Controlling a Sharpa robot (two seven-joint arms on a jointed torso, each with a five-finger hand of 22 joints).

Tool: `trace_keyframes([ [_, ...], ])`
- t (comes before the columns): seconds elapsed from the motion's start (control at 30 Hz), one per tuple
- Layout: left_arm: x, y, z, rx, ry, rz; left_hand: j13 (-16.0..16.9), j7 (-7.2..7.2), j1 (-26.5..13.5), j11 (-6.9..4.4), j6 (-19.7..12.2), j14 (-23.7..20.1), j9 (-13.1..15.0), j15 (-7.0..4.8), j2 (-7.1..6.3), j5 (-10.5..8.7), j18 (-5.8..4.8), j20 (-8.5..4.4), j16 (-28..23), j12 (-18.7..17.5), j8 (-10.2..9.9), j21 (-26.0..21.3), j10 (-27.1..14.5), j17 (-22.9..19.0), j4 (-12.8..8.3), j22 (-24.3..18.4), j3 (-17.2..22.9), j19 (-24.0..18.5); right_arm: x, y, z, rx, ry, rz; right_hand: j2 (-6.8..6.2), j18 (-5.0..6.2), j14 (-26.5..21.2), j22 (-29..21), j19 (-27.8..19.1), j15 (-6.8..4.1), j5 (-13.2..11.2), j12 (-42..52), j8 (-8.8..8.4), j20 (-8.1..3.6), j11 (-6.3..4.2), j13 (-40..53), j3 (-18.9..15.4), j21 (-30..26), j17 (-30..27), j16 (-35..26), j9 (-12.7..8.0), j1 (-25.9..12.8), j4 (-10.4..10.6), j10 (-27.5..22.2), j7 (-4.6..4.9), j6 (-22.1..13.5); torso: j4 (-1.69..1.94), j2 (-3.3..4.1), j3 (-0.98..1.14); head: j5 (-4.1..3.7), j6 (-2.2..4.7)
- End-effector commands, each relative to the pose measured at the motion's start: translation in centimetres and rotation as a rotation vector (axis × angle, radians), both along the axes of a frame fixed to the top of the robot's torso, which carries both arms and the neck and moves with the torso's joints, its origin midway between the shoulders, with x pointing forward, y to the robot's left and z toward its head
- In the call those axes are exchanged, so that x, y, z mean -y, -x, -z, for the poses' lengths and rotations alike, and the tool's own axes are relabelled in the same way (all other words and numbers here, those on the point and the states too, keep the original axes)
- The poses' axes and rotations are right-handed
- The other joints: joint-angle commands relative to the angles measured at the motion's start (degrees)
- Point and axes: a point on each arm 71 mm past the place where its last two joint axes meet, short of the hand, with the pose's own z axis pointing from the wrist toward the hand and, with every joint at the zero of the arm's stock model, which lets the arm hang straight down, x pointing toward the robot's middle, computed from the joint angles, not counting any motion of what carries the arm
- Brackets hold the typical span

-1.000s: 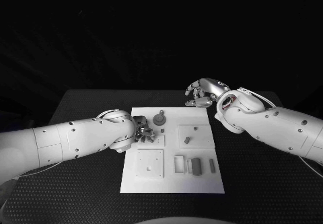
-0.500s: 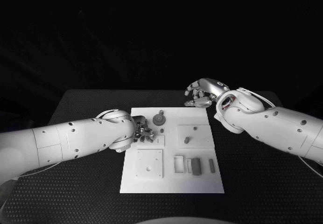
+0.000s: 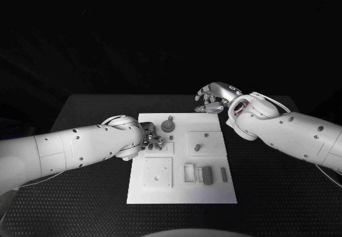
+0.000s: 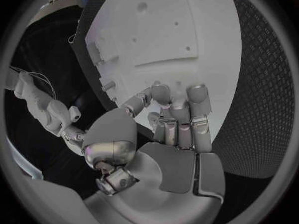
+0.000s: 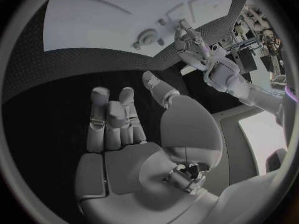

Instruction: Assemble the parts on the task board

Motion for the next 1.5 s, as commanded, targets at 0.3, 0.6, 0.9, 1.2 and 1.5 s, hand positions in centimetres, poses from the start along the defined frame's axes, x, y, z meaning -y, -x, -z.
trace_keyframes([
  [0.3, 0.14, 0.17, 0.21, -0.013, -0.012, 0.017, 0.1, -4.66, -0.3, -0.34, 14.1, 1.0, 0.2, -1.43, -1.26, -0.94, 1.58, -0.13, 0.3, 0.2, 0.0, 0.2, -0.1, -0.3, 1.2, 0.9, -0.3, 0.4, -0.15, 0.04, 0.06, -0.011, -0.004, -0.011, 0.25, 1.59, -0.3, 0.7, -0.1, 0.03, 0.1, -0.1, -0.20, -0.36, -0.11, 0.1, -0.5, -0.4, 0.1, -0.2, 0.1, -0.5, 0.2, -0.4, 0.64, 0.1, 0.00, 0.00, -0.01, -0.04, -0.05],
  [0.6, 0.13, 0.18, 0.23, -0.015, -0.012, 0.020, 0.0, -4.70, -1.3, -0.38, 14.1, 0.8, 0.6, -1.47, -4.16, -4.59, 1.74, -0.15, 0.6, 0.2, -0.3, 0.2, -0.2, -0.7, 4.0, 0.9, -0.7, 0.4, -0.24, 0.02, 0.14, -0.018, -0.001, -0.015, 0.22, 1.59, -0.4, 0.7, -0.2, 0.04, 0.1, -0.2, -0.25, -0.36, -0.10, 0.1, -0.4, -0.4, 0.1, -0.3, 0.1, -0.5, 0.2, -0.6, 0.65, 0.1, -0.01, 0.01, 0.00, -0.06, -0.11],
  [0.9, 0.07, 0.15, 0.24, -0.017, -0.012, 0.019, 0.0, -4.73, -1.9, -0.41, 14.2, 0.8, 0.8, -1.52, -6.01, -5.15, 1.82, -0.16, 0.7, 0.2, -0.4, 0.2, -0.2, -0.9, 5.5, 0.9, -0.7, 0.4, -0.27, 0.03, 0.17, -0.020, 0.000, -0.016, 0.13, 1.59, -0.5, 0.7, -0.3, 0.04, 0.1, -0.2, -0.25, -0.36, -0.09, 0.1, -0.4, -0.5, 0.1, -0.3, 0.1, -0.3, 0.0, -0.6, 0.65, 0.1, 0.02, -0.01, 0.00, -0.09, -0.19],
  [1.2, 0.02, 0.15, 0.25, -0.017, -0.012, 0.019, 0.0, -4.75, -1.6, -0.44, 14.2, 0.8, 0.9, -1.54, -6.13, -5.18, 1.87, -0.19, 0.7, 0.2, -0.4, 0.2, -0.2, -0.9, 5.5, 0.9, -0.6, 0.4, -0.24, 0.02, 0.19, -0.023, 0.002, -0.015, 0.14, 1.59, -0.5, 0.7, -0.3, 0.05, 0.1, -0.2, -0.25, -0.34, -0.09, 0.1, -0.4, -0.5, 0.0, -0.4, 0.1, -0.3, 0.0, -0.7, 0.66, 0.1, 0.03, 0.00, -0.02, -0.07, -0.17],
  [1.5, 0.00, 0.16, 0.26, -0.019, -0.009, 0.018, 0.1, -4.79, -1.9, -0.48, 14.3, 0.8, 1.0, -1.60, -7.30, -5.74, 1.89, -0.16, 0.9, 0.4, -0.4, 0.2, -0.1, -1.0, 6.3, 0.9, -0.8, 0.5, -0.20, 0.02, 0.21, -0.024, 0.003, -0.015, 0.13, 1.59, -0.5, 0.7, -0.3, 0.06, 0.1, -0.2, -0.26, -0.32, -0.08, 0.1, -0.4, -0.5, 0.0, -0.4, 0.1, -0.4, 0.0, -0.7, 0.67, 0.1, 0.05, -0.01, -0.03, -0.11, -0.26],
])
